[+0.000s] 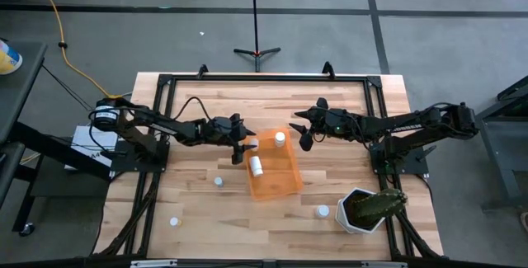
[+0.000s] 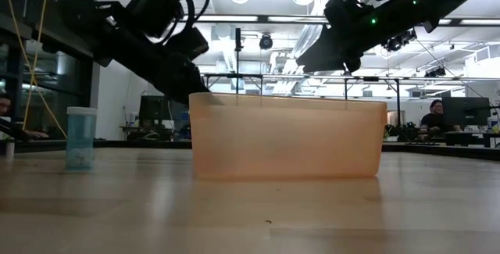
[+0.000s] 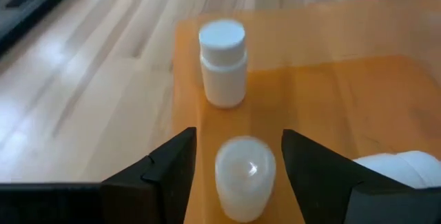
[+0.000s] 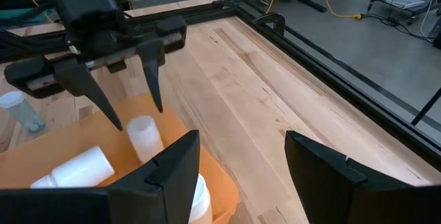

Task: Pick and place pill bottles into a basket
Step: Put the blue pill bottle into the bin

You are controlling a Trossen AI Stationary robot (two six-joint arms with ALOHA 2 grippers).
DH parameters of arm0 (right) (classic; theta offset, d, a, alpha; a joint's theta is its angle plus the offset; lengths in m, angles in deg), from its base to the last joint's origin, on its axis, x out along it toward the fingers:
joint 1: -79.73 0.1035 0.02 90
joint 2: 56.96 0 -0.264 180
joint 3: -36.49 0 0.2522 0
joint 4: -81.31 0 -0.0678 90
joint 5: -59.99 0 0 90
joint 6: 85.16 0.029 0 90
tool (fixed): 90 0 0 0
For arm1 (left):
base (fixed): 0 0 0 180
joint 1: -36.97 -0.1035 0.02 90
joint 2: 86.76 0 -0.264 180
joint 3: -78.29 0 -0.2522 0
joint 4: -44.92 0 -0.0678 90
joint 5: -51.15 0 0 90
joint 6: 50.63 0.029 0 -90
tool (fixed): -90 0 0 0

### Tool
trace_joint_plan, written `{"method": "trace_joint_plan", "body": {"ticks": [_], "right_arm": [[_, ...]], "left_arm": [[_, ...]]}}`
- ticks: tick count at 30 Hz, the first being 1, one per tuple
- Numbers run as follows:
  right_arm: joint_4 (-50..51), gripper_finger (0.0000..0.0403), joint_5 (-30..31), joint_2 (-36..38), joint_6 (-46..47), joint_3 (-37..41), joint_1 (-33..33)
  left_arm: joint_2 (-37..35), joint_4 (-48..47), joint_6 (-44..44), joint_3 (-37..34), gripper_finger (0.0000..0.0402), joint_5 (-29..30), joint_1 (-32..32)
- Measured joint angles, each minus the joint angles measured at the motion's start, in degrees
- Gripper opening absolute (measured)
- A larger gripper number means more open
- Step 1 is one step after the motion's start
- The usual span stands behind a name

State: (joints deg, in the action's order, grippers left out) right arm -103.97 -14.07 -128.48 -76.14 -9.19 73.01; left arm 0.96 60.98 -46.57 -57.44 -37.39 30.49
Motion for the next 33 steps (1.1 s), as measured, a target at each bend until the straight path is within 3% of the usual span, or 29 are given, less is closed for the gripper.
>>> {"method": "trace_joint_plan", "body": {"ticks": [5,11,13,16,22,27,33], "right_arm": [[0.00,0.0204,-0.01,0.00,0.07,0.00,0.00],[0.57,0.0204,-0.02,0.00,0.11,0.00,0.01],[1.01,0.0204,-0.01,0.00,0.13,0.02,0.00],[1.83,0.0204,0.07,0.02,0.15,0.02,0.00],[2.61,0.0204,0.11,0.00,1.15,0.04,0.01],[3.33,0.0204,0.15,0.00,1.46,0.04,0.01],[3.41,0.0204,0.17,0.00,1.51,0.04,0.02]], "left_arm": [[-4.40,-0.68,0.59,0.00,0.0231,-2.21,0.11],[-12.27,-10.56,-0.77,0.00,0.0225,-17.83,0.99],[-14.99,-15.99,-1.57,0.00,0.0225,-20.50,2.61],[-18.58,-23.81,-1.69,0.00,0.0223,-19.24,6.48],[-23.34,-34.71,-4.67,0.00,0.0223,-10.83,15.79],[-23.65,-37.84,-7.67,-0.02,0.0224,-9.49,20.33],[-23.65,-37.85,-8.46,-0.02,0.0245,-9.42,20.37]]}}
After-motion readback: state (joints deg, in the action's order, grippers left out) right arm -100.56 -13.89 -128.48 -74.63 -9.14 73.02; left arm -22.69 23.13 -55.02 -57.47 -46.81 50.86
